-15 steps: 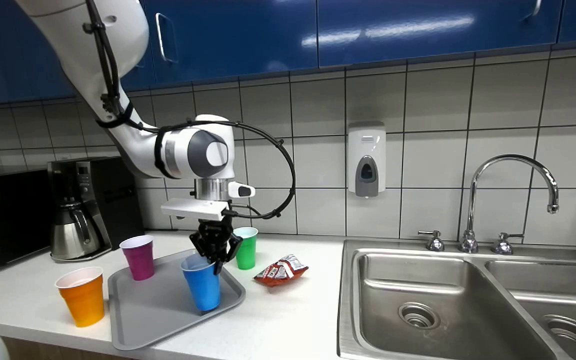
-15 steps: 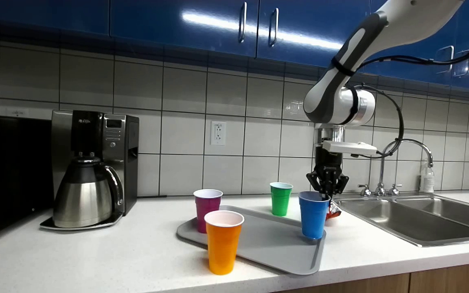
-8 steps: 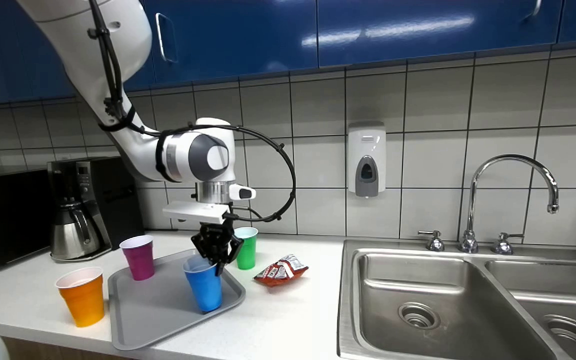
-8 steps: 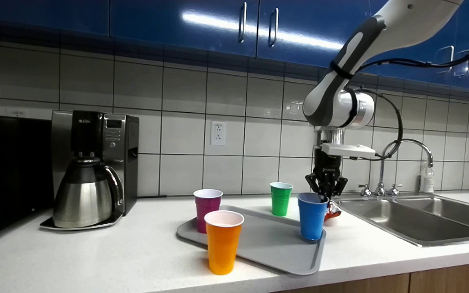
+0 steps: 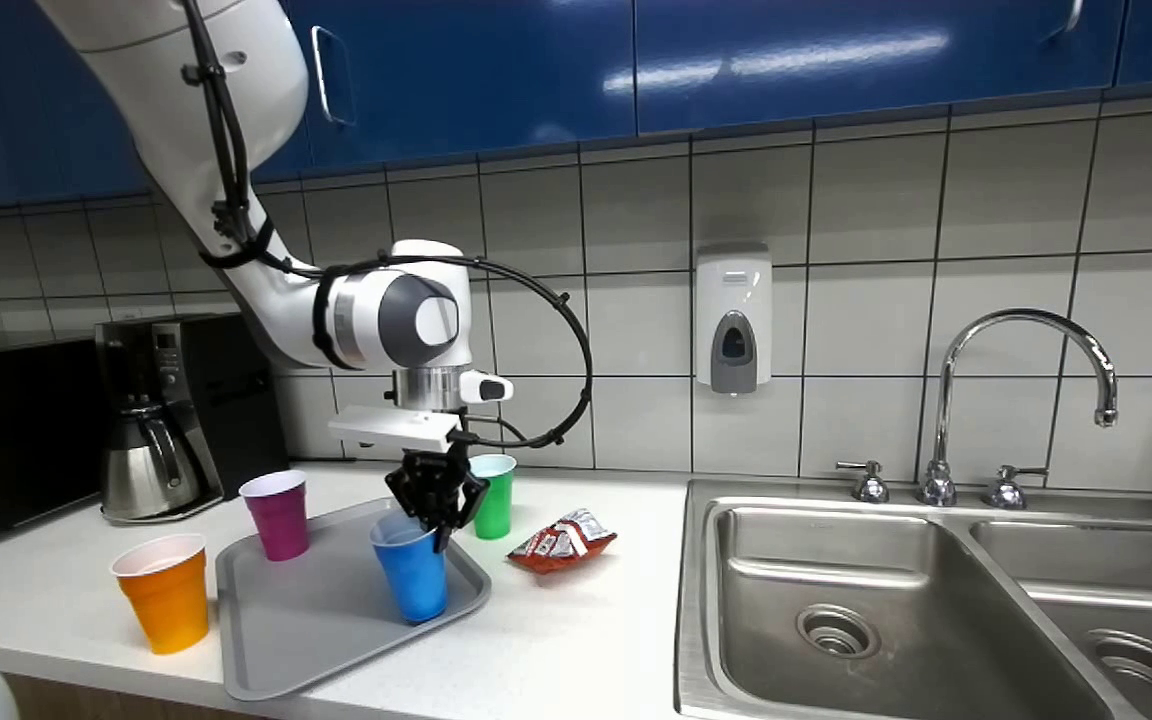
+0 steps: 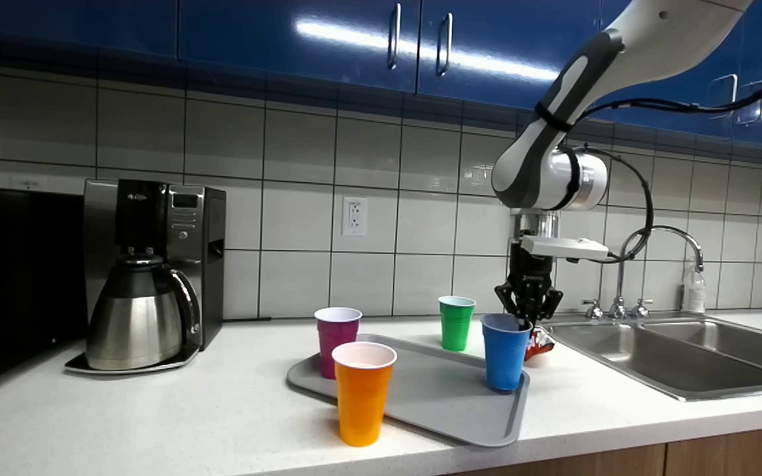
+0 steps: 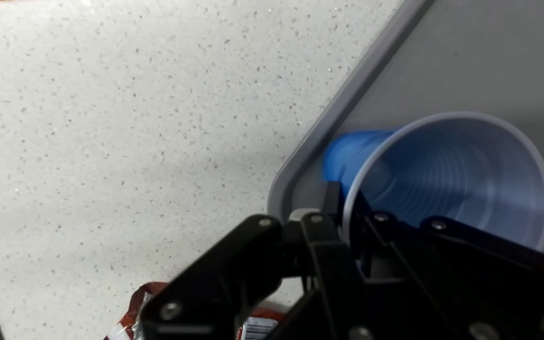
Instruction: Put the cups on the grey tray.
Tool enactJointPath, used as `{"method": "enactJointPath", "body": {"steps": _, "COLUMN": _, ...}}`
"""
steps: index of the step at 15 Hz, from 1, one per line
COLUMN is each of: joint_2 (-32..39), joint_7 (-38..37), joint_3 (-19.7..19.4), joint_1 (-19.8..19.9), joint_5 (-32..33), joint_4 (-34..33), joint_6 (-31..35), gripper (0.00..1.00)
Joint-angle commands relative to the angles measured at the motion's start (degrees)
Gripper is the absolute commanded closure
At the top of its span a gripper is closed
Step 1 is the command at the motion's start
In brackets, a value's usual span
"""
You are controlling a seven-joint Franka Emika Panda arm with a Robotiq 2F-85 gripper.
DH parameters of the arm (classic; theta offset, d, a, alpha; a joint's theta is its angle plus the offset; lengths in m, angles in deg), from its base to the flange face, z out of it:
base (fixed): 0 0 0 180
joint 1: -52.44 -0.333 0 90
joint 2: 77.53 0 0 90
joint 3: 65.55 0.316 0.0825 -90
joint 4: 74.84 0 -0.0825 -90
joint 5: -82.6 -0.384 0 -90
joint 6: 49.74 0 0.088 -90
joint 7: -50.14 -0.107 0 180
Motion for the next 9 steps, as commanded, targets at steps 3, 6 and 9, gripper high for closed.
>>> {"method": "enactJointPath", "body": {"steps": 3, "joint_2": 0.86, "joint_7": -1.62, "joint_3": 0.51, "joint_1": 0.25, "joint_5": -0.72, "joint_4": -0.27, "joint_6": 0.78, "gripper": 0.68}}
{"method": "enactJointPath", "body": {"steps": 6, "joint_2": 1.11, "joint_7": -1.92, "joint_3": 0.46, "joint_1": 0.25, "joint_5": -0.42, "joint_4": -0.2, "joint_6": 0.76, "gripper": 0.49}}
{"method": "enactJointPath", "body": {"steps": 9, "joint_2": 0.83, "joint_7": -1.79, "joint_3": 0.34, "joint_1": 0.35, "joint_5": -0.13, "joint_4": -0.13, "joint_6": 0.29, "gripper": 0.25}}
